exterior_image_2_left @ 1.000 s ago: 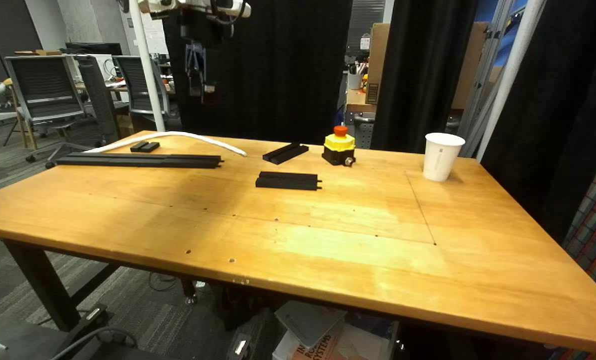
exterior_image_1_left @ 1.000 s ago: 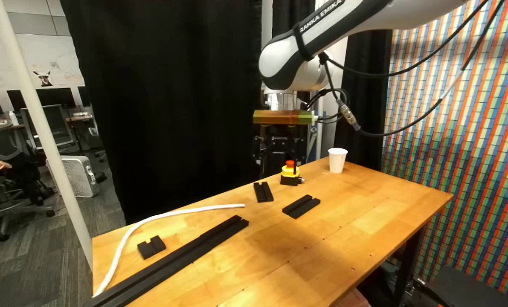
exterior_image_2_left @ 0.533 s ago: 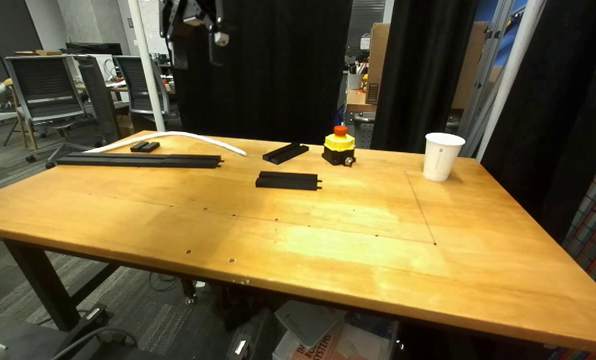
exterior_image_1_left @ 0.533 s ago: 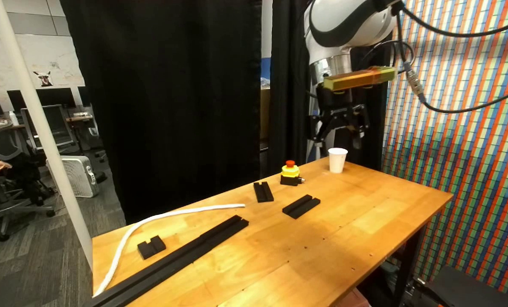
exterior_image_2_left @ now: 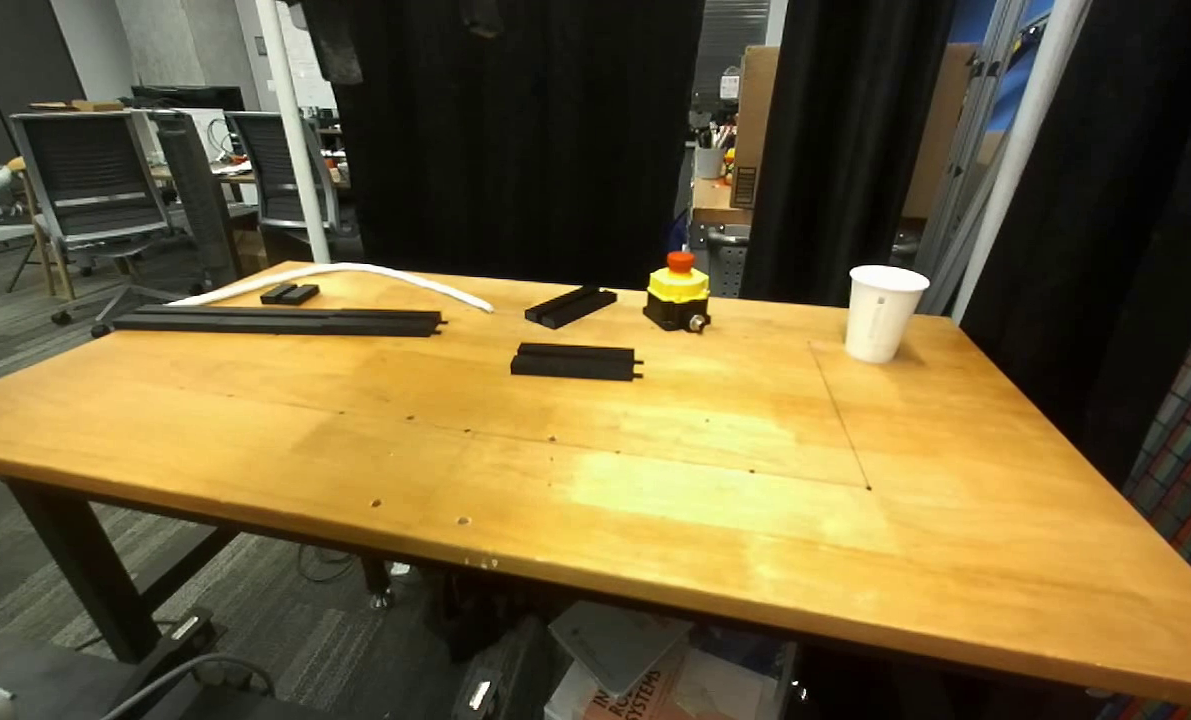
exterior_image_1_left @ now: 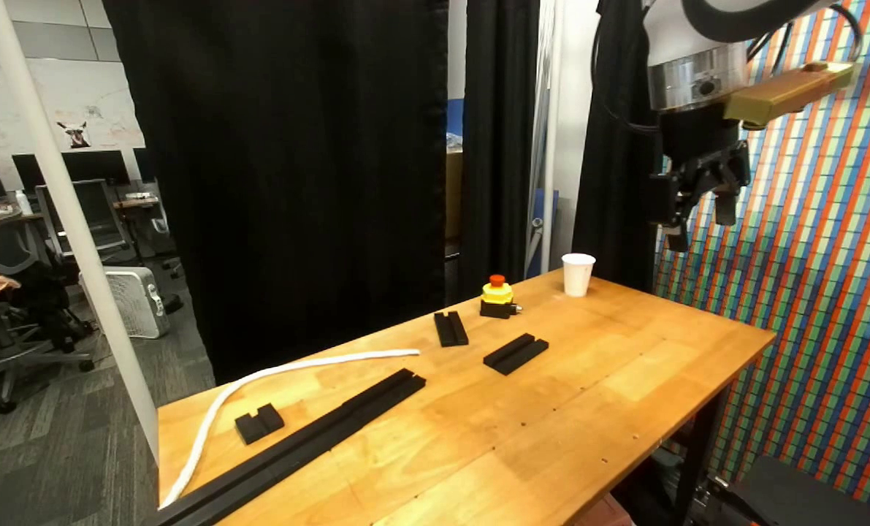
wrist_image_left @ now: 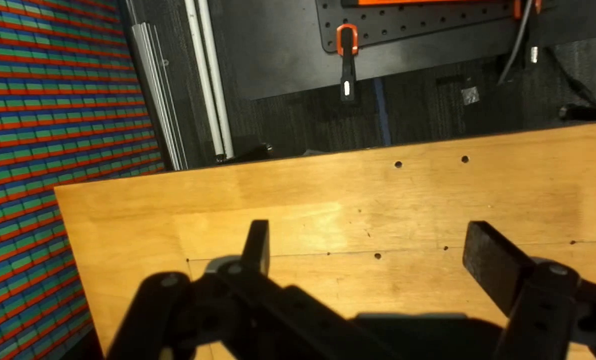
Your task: Attach some of the black objects at their width to make one long black strip
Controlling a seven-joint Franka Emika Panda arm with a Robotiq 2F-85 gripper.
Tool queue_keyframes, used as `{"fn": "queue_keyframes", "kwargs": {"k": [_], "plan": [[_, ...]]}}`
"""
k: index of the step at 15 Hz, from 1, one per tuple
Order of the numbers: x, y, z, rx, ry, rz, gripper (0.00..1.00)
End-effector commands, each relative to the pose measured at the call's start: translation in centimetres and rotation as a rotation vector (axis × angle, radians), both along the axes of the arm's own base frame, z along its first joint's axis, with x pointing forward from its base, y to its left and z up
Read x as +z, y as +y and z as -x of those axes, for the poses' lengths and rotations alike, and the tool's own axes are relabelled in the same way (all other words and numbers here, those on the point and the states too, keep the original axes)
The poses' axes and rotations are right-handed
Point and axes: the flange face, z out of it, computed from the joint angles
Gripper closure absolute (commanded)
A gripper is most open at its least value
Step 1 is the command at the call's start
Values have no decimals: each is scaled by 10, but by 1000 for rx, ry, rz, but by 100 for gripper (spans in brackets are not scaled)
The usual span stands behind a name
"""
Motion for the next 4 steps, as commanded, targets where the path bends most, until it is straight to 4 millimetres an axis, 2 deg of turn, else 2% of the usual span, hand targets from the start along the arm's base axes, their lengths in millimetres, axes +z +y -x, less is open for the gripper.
{"fn": "queue_keyframes", "kwargs": {"k": [1,4], "plan": [[2,-6,13,3,-20,12,0],[2,-13,41,10,-75,14,0]]}}
